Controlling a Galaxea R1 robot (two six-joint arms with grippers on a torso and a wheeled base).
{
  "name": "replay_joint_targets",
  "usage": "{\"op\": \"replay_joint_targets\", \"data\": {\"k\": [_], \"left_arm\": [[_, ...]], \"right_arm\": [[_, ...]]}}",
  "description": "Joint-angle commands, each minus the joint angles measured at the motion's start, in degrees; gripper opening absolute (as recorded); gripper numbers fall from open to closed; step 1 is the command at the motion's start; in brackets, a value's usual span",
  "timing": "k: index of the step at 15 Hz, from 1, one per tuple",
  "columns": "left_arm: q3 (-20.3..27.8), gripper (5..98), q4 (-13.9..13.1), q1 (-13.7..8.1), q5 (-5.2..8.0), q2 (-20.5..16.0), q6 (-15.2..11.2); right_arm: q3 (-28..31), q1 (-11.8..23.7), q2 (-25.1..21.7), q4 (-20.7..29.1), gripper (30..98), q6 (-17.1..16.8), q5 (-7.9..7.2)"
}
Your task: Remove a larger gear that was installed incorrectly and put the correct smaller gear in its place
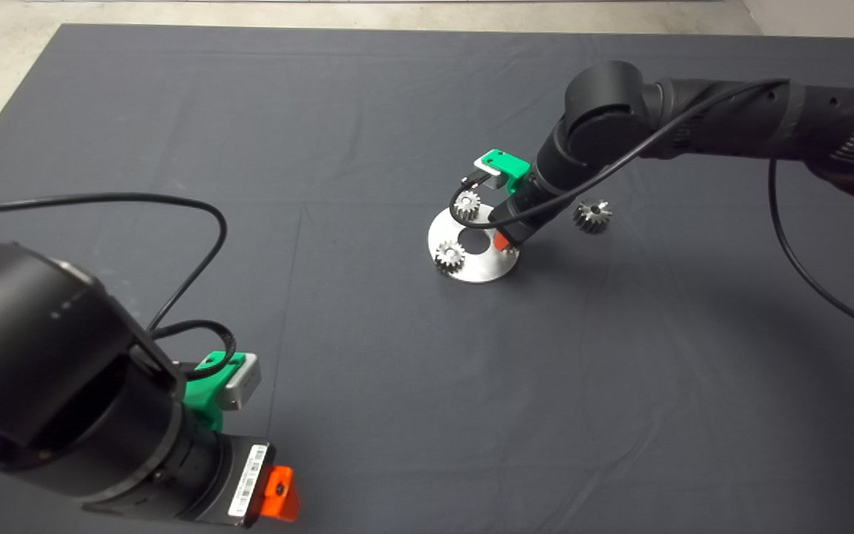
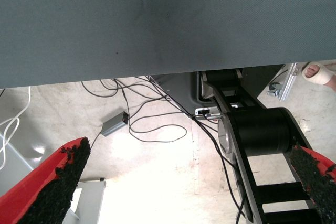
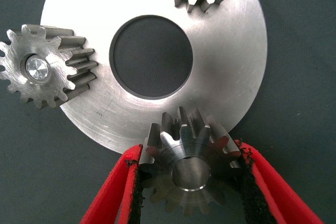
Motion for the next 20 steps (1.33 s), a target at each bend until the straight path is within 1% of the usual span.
{"op": "replay_joint_targets", "data": {"k": [1, 5, 7, 20], "left_arm": [[1.0, 98.2, -1.1, -0.3, 0.18, -0.1, -0.2], [1.0, 98.2, -1.1, -0.3, 0.11, -0.1, -0.2], [1.0, 98.2, -1.1, -0.3, 0.18, -0.1, -0.2], [1.0, 98.2, -1.1, -0.3, 0.18, 0.0, -0.2]], "right_arm": [[0.4, 2.6, 0.0, 1.1, 40.4, -0.4, -0.21], [0.6, 2.6, 0.1, 1.2, 40.3, -0.4, -0.65], [0.6, 2.6, 0.2, 1.1, 40.3, -0.4, -1.44], [0.6, 2.2, 0.6, 0.9, 40.3, -0.5, -1.7]]}}
